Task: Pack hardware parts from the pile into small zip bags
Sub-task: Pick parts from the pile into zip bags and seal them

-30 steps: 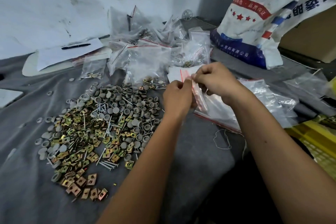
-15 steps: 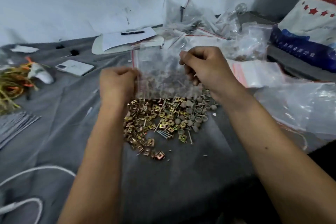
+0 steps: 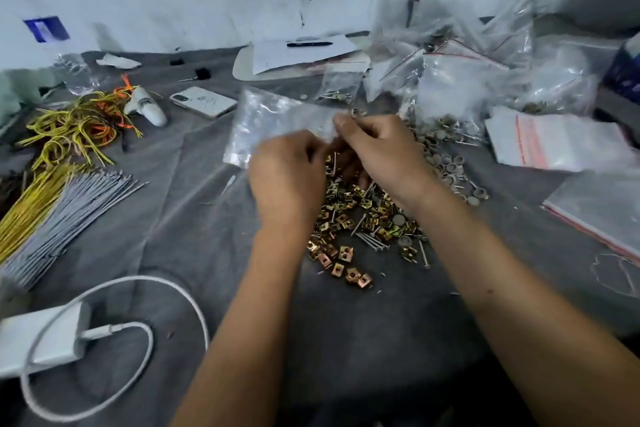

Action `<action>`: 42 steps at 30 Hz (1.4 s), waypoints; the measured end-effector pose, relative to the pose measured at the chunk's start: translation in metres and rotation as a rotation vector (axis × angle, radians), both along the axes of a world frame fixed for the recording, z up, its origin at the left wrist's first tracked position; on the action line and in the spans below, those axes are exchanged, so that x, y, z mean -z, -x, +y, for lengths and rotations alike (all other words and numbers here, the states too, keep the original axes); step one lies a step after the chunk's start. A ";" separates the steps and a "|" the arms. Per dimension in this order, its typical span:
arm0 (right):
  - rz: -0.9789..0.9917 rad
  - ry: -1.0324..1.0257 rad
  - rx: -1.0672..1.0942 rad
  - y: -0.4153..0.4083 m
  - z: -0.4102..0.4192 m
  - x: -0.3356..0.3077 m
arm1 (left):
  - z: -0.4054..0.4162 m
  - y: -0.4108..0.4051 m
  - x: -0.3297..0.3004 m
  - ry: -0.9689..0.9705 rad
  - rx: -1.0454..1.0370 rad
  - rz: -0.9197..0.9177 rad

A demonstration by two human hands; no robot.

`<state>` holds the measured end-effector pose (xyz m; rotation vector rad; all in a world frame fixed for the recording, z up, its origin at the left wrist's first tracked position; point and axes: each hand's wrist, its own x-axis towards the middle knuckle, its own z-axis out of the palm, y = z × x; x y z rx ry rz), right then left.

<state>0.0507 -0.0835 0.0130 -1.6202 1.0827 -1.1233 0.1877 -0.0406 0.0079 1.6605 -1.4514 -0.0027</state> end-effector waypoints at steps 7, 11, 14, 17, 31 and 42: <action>0.171 0.039 0.150 0.014 -0.015 0.033 | -0.005 0.017 0.026 -0.017 0.050 -0.162; -0.028 -0.149 0.017 0.025 -0.015 0.037 | -0.005 0.016 0.037 -0.028 0.052 -0.093; -0.052 -0.124 0.045 0.026 -0.014 0.035 | -0.005 0.018 0.041 0.019 0.076 -0.063; -0.056 -0.062 0.080 0.026 -0.014 0.035 | -0.007 0.018 0.042 0.037 0.168 0.029; -0.229 -0.095 0.029 0.025 -0.008 0.032 | -0.006 0.022 0.043 -0.057 0.448 0.427; -0.140 -0.099 -0.097 0.026 -0.008 0.037 | -0.008 0.018 0.041 0.029 0.364 0.346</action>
